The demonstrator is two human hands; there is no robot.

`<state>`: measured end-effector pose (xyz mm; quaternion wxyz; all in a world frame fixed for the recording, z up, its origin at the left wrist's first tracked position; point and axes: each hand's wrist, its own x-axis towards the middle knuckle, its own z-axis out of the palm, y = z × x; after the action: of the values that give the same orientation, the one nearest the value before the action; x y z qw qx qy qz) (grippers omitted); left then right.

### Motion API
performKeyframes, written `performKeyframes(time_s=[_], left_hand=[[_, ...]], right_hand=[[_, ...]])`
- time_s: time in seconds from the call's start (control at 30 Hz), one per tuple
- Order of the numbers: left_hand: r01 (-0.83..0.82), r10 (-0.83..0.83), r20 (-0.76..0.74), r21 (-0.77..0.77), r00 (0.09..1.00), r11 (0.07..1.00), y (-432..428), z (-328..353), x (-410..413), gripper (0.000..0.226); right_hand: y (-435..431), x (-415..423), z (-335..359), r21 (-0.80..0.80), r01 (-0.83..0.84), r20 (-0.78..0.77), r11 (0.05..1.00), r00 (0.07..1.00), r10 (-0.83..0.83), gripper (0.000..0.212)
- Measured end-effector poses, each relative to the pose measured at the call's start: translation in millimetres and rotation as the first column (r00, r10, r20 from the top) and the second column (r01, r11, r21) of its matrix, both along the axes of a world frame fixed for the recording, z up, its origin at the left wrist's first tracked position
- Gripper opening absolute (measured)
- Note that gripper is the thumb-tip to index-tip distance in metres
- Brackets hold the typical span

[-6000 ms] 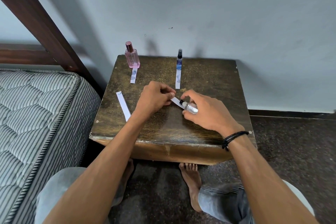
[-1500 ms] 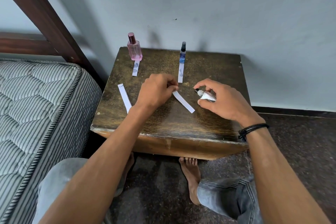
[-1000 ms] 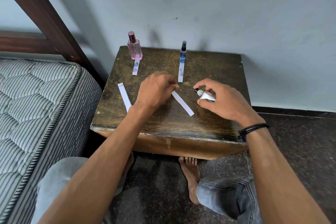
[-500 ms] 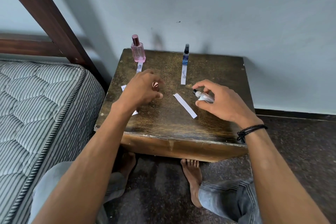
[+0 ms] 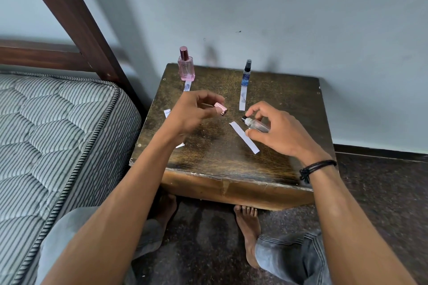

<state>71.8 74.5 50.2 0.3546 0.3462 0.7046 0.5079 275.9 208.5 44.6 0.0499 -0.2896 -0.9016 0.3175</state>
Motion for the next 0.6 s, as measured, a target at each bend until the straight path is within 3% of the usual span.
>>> performKeyframes(time_s=[0.2, 0.6], left_hand=[[0.02, -0.028, 0.248, 0.031, 0.968, 0.999, -1.4, -7.3, 5.5, 0.022], [0.043, -0.056, 0.325, 0.048, 0.944, 0.998, -4.2, -8.2, 11.3, 0.026]], right_hand=[[-6.7, -7.4, 2.1, -0.031, -0.009, -0.067, 0.999, 0.998, 0.007, 0.035], [-12.9, -15.0, 2.5, -0.04, -0.062, -0.103, 0.997, 0.993, 0.058, 0.037]])
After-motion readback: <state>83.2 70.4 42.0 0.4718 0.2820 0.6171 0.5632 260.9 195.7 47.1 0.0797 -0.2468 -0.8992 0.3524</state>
